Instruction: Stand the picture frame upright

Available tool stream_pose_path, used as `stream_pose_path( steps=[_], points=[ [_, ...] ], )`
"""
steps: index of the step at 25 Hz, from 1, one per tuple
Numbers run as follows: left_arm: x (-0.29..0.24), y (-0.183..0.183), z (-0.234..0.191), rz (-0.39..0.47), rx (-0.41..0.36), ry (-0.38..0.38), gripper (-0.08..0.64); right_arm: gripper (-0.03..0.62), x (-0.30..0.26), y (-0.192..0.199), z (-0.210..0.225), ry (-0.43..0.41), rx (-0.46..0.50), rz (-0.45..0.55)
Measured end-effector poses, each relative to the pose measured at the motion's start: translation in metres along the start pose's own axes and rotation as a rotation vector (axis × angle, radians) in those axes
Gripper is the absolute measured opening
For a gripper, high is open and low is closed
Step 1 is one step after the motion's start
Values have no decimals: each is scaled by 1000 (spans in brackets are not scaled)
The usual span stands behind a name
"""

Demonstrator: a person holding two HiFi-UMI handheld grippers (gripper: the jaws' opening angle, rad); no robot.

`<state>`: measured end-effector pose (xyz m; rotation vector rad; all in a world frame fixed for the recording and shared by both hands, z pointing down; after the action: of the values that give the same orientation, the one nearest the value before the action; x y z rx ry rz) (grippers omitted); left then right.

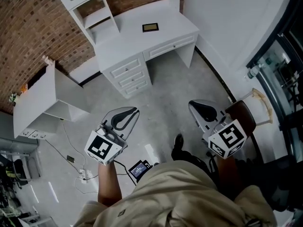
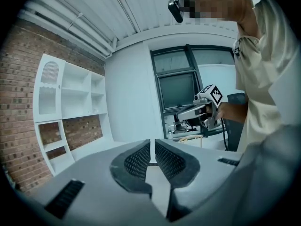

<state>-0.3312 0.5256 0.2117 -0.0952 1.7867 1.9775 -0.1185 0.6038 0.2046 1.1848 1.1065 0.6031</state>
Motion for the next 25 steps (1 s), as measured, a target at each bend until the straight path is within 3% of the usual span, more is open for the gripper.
stream_pose_path(
  steps=[10,19,25],
  points=[
    [-119,-50,-69,-19,-5,-76,35,3,-54,-26,147,-75,46,10],
    [-203,-58,-128,-39,-8,-29,35,3,-101,-22,225,-65,-5,-8],
    [-266,-52,-196,-20,2,21,35,3,-152,-31,284,-16,-14,-45]
  ],
)
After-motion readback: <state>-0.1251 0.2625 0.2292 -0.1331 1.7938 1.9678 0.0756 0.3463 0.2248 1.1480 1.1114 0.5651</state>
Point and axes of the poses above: the fingertips, and each gripper's own axes: x backward along the fingers, z to its right, y out of its underside, the point moved 5 cm from there along x, backward along the fingers, and after that the axes turned 9 degrees about -z, right-handed, at the moved point
